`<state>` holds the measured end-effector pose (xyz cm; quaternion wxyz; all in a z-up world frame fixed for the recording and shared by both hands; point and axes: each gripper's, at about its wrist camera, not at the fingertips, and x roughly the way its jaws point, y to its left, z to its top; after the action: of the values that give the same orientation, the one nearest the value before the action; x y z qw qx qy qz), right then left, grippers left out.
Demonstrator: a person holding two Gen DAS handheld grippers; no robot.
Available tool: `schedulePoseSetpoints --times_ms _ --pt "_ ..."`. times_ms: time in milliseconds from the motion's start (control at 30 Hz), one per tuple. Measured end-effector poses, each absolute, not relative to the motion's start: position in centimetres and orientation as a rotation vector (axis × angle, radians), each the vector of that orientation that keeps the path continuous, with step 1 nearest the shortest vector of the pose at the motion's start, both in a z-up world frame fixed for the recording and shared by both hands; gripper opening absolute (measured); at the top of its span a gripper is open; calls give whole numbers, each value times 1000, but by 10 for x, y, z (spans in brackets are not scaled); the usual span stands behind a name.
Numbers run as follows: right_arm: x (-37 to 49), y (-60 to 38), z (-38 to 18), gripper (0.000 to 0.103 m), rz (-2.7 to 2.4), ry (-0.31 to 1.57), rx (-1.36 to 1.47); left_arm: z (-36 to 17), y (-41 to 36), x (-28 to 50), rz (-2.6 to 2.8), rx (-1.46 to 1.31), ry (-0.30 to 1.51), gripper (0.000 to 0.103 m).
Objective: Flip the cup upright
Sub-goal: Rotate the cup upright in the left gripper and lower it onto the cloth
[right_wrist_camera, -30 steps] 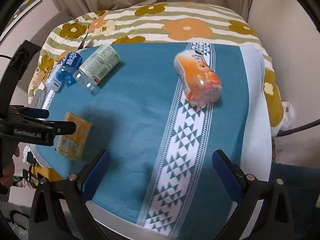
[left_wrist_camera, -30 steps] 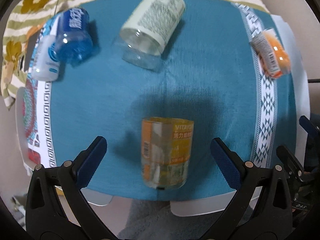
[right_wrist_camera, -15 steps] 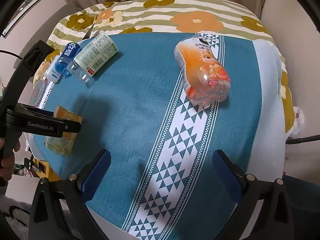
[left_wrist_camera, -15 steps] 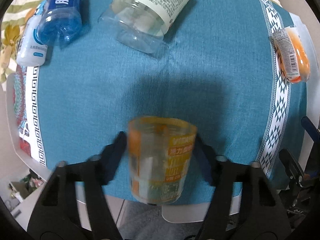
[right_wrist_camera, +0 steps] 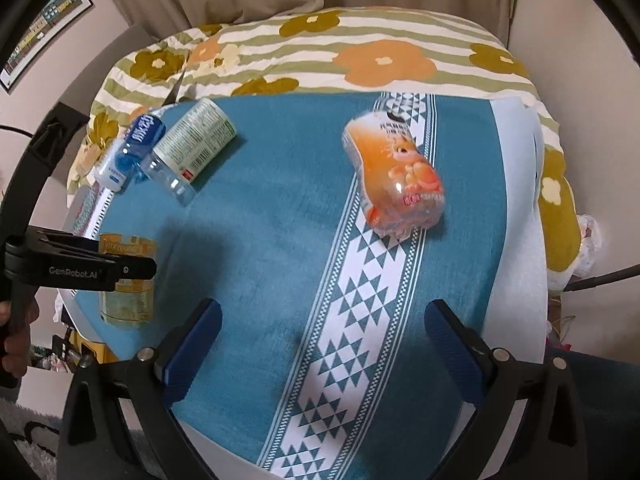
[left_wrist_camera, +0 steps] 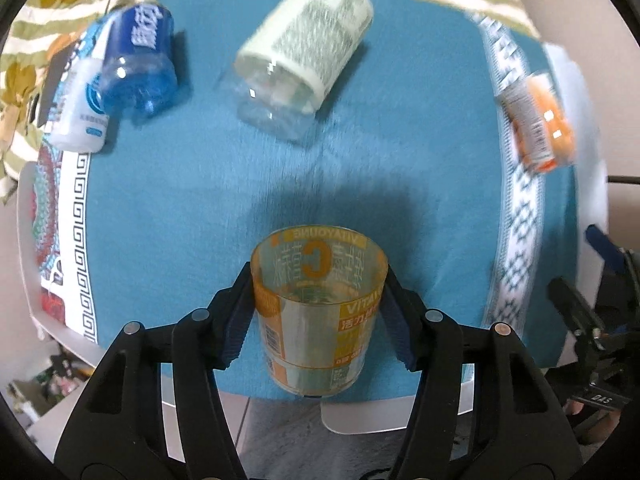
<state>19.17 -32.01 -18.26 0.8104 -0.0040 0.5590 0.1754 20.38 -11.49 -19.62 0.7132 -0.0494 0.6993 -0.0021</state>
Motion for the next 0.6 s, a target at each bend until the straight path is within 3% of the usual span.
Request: schedulePoseSetpoints --times_ms 167,367,600 --pt "184 -312 -174 101 374 1172 -1 -165 -109 187 -48 -104 1298 63" --pt "173 -305 -181 101 356 1159 -3 -175 -105 179 -69 -29 981 63" --pt "163 -302 -195 101 334 1158 -27 -197 -101 181 -77 -16 874 63"
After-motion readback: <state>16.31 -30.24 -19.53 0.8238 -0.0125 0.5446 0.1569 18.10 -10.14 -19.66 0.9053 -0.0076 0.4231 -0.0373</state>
